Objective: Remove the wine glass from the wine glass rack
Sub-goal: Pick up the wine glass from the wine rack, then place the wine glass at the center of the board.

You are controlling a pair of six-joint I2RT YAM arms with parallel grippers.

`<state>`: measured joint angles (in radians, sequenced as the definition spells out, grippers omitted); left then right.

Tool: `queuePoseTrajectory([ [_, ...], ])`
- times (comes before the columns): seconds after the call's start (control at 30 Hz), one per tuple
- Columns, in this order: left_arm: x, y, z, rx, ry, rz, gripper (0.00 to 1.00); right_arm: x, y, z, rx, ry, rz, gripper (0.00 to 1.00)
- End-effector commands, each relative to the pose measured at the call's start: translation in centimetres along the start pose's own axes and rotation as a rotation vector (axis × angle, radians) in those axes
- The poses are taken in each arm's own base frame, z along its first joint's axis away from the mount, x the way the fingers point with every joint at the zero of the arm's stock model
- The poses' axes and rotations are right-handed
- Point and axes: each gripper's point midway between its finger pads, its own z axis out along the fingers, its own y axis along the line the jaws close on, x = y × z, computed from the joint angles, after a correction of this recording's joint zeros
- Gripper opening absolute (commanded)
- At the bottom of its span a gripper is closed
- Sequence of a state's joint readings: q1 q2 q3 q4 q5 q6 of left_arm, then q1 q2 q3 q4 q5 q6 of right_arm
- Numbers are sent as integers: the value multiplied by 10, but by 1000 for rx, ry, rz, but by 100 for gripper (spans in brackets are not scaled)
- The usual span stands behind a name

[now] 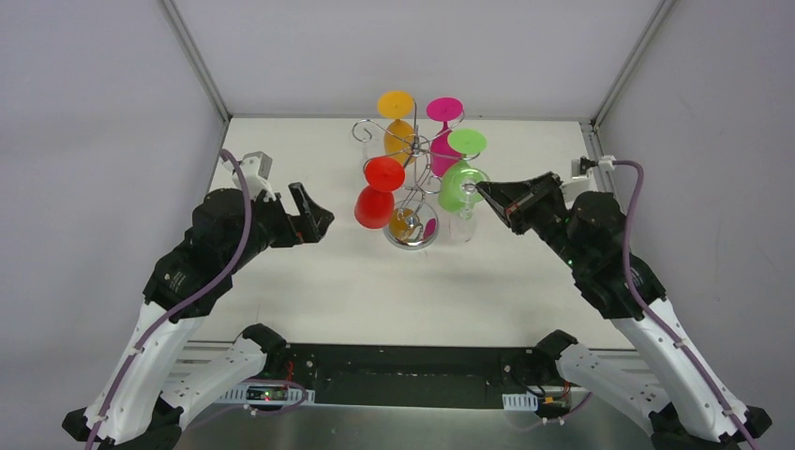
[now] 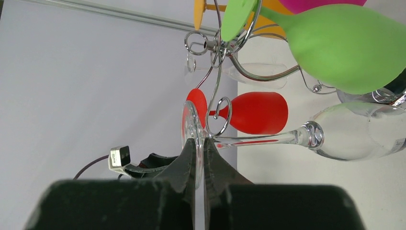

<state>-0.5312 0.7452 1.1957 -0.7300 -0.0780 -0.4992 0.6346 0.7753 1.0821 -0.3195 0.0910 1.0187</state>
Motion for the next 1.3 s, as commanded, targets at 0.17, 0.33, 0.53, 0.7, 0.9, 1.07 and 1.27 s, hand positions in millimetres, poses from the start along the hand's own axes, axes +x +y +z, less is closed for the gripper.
queuePoseTrajectory([
  [0.17, 5, -37, -17, 182, 49, -127, 99, 13, 23, -47, -133, 105, -94, 0],
  [0.33, 17, -52, -27, 266, 111, -197, 100, 28, 23, -65, -167, 194, -158, 0],
  [0.53, 32, -55, -39, 311, 147, -276, 100, 51, 20, -75, -203, 329, -206, 0],
  [0.7, 42, -63, -48, 359, 199, -336, 100, 64, 24, -80, -238, 414, -242, 0],
  [0.9, 48, -72, -56, 403, 261, -401, 99, 78, 21, -81, -268, 497, -297, 0],
  [1.07, 60, -75, -55, 409, 321, -445, 100, 92, 19, -79, -290, 568, -348, 0],
  [1.27, 72, -80, -52, 428, 396, -490, 100, 109, 19, -73, -314, 636, -419, 0],
])
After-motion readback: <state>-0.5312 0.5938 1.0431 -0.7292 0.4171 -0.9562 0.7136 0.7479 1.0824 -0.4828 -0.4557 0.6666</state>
